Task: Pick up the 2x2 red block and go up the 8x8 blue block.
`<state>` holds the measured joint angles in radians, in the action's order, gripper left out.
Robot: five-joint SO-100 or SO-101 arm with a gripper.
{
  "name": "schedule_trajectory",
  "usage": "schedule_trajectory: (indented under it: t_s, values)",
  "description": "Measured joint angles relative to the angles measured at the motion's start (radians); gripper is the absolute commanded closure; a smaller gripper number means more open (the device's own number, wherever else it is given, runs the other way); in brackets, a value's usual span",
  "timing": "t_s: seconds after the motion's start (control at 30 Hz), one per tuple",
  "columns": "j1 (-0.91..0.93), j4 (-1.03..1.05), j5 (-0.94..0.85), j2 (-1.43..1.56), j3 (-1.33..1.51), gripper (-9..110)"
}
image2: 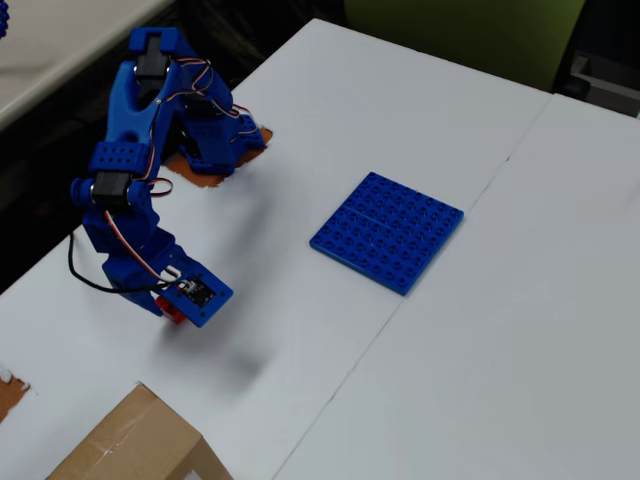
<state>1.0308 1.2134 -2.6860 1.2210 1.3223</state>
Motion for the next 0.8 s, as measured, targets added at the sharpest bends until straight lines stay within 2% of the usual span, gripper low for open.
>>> schedule_trajectory:
  t_s: [0.2, 0.27, 0.33, 0.8]
  values:
    - [0.000, -0.003, 0.000, -0.014, 0.000, 83]
    - [0.002, -0.003, 0.000, -0.017, 0.000, 89]
    - [0.002, -0.003, 0.000, -0.017, 0.000, 100]
    - [-0.023, 0.051, -0.008, 0.005, -0.003, 101]
